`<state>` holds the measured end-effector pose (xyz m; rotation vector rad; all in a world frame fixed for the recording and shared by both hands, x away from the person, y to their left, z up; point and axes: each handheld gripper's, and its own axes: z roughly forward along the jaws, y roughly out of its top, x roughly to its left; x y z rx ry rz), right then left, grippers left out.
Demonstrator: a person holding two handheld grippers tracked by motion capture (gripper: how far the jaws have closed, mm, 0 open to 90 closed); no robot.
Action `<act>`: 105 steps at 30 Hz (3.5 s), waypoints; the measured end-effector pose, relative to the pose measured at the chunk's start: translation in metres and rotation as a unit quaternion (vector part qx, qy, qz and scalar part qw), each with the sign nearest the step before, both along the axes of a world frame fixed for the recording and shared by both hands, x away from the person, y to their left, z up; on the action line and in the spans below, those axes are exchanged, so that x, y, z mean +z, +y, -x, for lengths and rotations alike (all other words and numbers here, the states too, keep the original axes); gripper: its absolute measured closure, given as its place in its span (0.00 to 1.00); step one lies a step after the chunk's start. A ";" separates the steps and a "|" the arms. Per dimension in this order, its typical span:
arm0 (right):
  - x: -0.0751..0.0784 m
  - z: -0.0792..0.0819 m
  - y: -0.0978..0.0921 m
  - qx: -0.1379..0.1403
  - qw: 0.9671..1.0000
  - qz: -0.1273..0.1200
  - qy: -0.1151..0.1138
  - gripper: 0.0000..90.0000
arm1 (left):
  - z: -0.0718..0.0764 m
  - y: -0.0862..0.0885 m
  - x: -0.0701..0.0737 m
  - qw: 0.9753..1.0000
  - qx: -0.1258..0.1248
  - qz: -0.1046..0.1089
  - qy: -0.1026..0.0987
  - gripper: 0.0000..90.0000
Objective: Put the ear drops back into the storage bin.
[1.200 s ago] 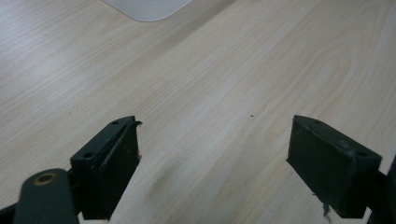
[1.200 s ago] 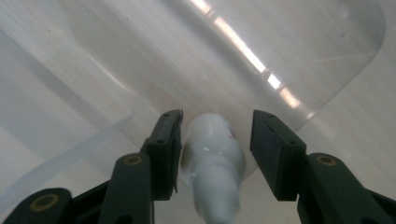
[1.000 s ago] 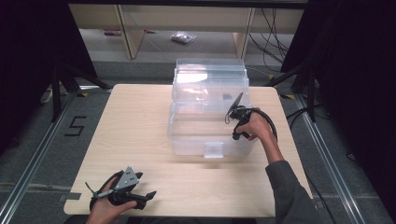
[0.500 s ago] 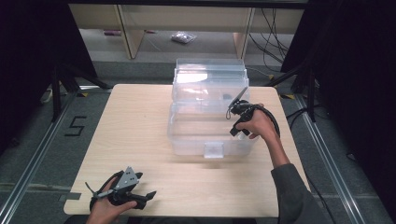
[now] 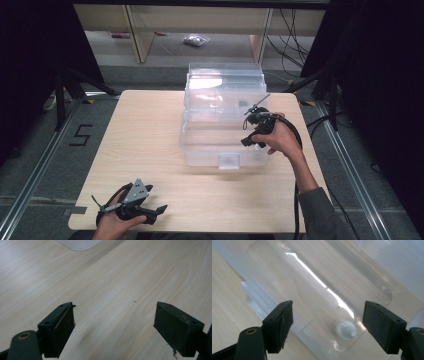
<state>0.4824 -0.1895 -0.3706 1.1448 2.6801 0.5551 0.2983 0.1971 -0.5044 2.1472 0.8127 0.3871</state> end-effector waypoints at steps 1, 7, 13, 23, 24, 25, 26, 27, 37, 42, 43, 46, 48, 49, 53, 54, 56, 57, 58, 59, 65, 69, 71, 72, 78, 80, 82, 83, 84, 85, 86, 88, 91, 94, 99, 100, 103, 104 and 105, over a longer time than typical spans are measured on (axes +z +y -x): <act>0.000 0.001 0.000 0.001 1.000 0.002 0.000 0.28 | 0.000 0.000 0.001 1.000 -0.005 -0.001 0.001 0.18; 0.001 0.009 -0.002 0.000 1.000 -0.005 -0.005 0.28 | 0.000 -0.001 0.000 1.000 0.001 0.008 -0.001 0.18; 0.002 0.015 -0.005 0.002 1.000 -0.015 -0.015 0.28 | 0.000 0.000 0.000 1.000 0.000 0.004 0.000 0.18; 0.004 0.028 -0.005 0.002 0.999 -0.022 -0.031 0.29 | 0.000 -0.001 0.000 1.000 0.002 0.007 -0.001 0.18; 0.004 0.029 -0.005 0.003 0.999 -0.023 -0.033 0.29 | 0.000 -0.001 0.000 1.000 0.002 0.007 -0.001 0.18; 0.003 0.030 -0.005 0.009 0.999 -0.029 -0.033 0.29 | 0.000 -0.001 0.000 1.000 0.002 0.007 -0.001 0.18; 0.003 0.031 -0.004 0.008 0.999 -0.031 -0.037 0.29 | 0.000 0.000 0.000 1.000 0.000 0.006 0.001 0.18; 0.003 0.033 -0.004 0.012 0.999 -0.030 -0.037 0.29 | 0.000 -0.001 0.000 1.000 0.001 0.007 0.000 0.18; 0.003 0.042 -0.007 0.025 0.997 -0.032 -0.064 0.29 | 0.000 -0.001 0.000 1.000 0.002 0.006 -0.001 0.18; 0.001 0.047 -0.008 0.026 0.997 -0.037 -0.062 0.28 | 0.000 -0.001 -0.001 1.000 0.003 0.007 -0.001 0.18; 0.001 0.047 -0.008 0.024 0.997 -0.038 -0.060 0.28 | 0.000 -0.001 0.000 1.000 0.002 0.006 -0.001 0.18; 0.001 0.052 -0.007 0.027 0.997 -0.040 -0.062 0.28 | 0.000 -0.001 0.000 1.000 0.002 0.005 0.000 0.18; 0.001 0.055 -0.007 0.026 0.997 -0.039 -0.061 0.28 | 0.000 0.000 0.000 1.000 -0.002 -0.004 -0.001 0.18; 0.001 0.055 -0.007 0.028 0.997 -0.038 -0.062 0.28 | 0.000 -0.001 0.000 1.000 0.001 0.003 -0.002 0.18; 0.001 0.058 -0.007 0.038 0.996 -0.037 -0.072 0.28 | 0.000 0.000 0.000 1.000 -0.003 -0.003 -0.003 0.18; 0.000 0.060 -0.006 0.037 0.996 -0.044 -0.065 0.28 | 0.000 0.000 0.000 1.000 -0.003 -0.003 -0.002 0.18; 0.000 0.062 -0.006 0.034 0.996 -0.046 -0.066 0.28 | 0.000 -0.001 0.000 1.000 0.002 0.003 -0.002 0.18; -0.001 0.064 -0.005 0.028 0.996 -0.046 -0.065 0.28 | 0.000 0.000 0.000 1.000 -0.002 -0.004 -0.001 0.18; -0.002 0.067 -0.005 0.037 0.996 -0.049 -0.070 0.27 | 0.000 0.000 0.000 1.000 -0.002 -0.003 -0.002 0.18; -0.002 0.067 -0.005 0.037 0.996 -0.049 -0.070 0.27 | 0.000 0.000 0.000 1.000 -0.002 -0.003 -0.002 0.18; -0.006 0.073 -0.004 0.048 0.995 -0.057 -0.071 0.27 | 0.000 0.000 0.000 1.000 0.002 -0.003 -0.001 0.18; -0.006 0.077 -0.002 0.044 0.995 -0.059 -0.070 0.27 | 0.000 0.000 0.000 1.000 -0.003 -0.004 -0.003 0.18; -0.007 0.078 -0.002 0.050 0.994 -0.054 -0.079 0.27 | 0.000 0.000 0.000 1.000 -0.002 -0.003 -0.002 0.18; -0.007 0.079 -0.001 0.051 0.994 -0.056 -0.076 0.27 | 0.000 0.000 0.000 1.000 -0.001 -0.005 -0.004 0.18; -0.011 0.085 0.003 0.062 0.994 -0.056 -0.076 0.27 | 0.000 0.000 0.000 1.000 0.000 -0.002 -0.002 0.18; -0.011 0.088 0.005 0.060 0.994 -0.056 -0.068 0.27 | 0.000 0.000 0.000 1.000 0.000 -0.004 -0.001 0.18; -0.013 0.089 0.005 0.070 0.993 -0.054 -0.075 0.27 | 0.000 0.000 0.000 1.000 -0.003 -0.005 -0.003 0.18; -0.015 0.089 0.006 0.069 0.993 -0.055 -0.078 0.27 | 0.000 0.000 0.000 1.000 -0.002 -0.004 -0.003 0.18; -0.015 0.091 0.006 0.064 0.993 -0.054 -0.078 0.27 | 0.000 0.000 0.000 1.000 -0.003 -0.004 -0.003 0.18; -0.015 0.092 0.006 0.068 0.994 -0.058 -0.070 0.26 | 0.000 0.000 0.000 1.000 -0.002 -0.004 -0.003 0.18; -0.016 0.092 0.007 0.071 0.993 -0.056 -0.074 0.26 | 0.000 0.000 0.001 1.000 -0.002 -0.004 -0.003 0.18; -0.017 0.094 0.007 0.069 0.994 -0.057 -0.069 0.26 | 0.000 0.000 0.001 1.000 -0.002 -0.004 -0.003 0.18; -0.019 0.096 0.008 0.073 0.993 -0.056 -0.074 0.26 | 0.000 0.000 0.000 1.000 -0.002 -0.004 -0.003 0.18; -0.020 0.098 0.008 0.071 0.993 -0.055 -0.075 0.26 | 0.000 0.000 0.000 1.000 -0.002 -0.004 -0.003 0.18; -0.021 0.102 0.007 0.069 0.993 -0.060 -0.079 0.26 | 0.000 0.000 0.001 1.000 -0.002 -0.004 -0.003 0.18; -0.023 0.102 0.007 0.075 0.991 -0.062 -0.088 0.26 | 0.000 0.000 0.001 1.000 -0.002 -0.005 -0.003 0.18; -0.025 0.103 0.006 0.074 0.991 -0.068 -0.087 0.26 | 0.000 0.000 0.000 1.000 -0.004 -0.003 -0.003 0.18; -0.025 0.103 0.005 0.086 0.991 -0.064 -0.084 0.26 | 0.000 0.000 0.000 1.000 -0.002 -0.001 -0.001 0.18; -0.025 0.105 0.004 0.084 0.991 -0.071 -0.080 0.26 | 0.000 0.000 0.000 1.000 -0.001 0.000 0.000 0.18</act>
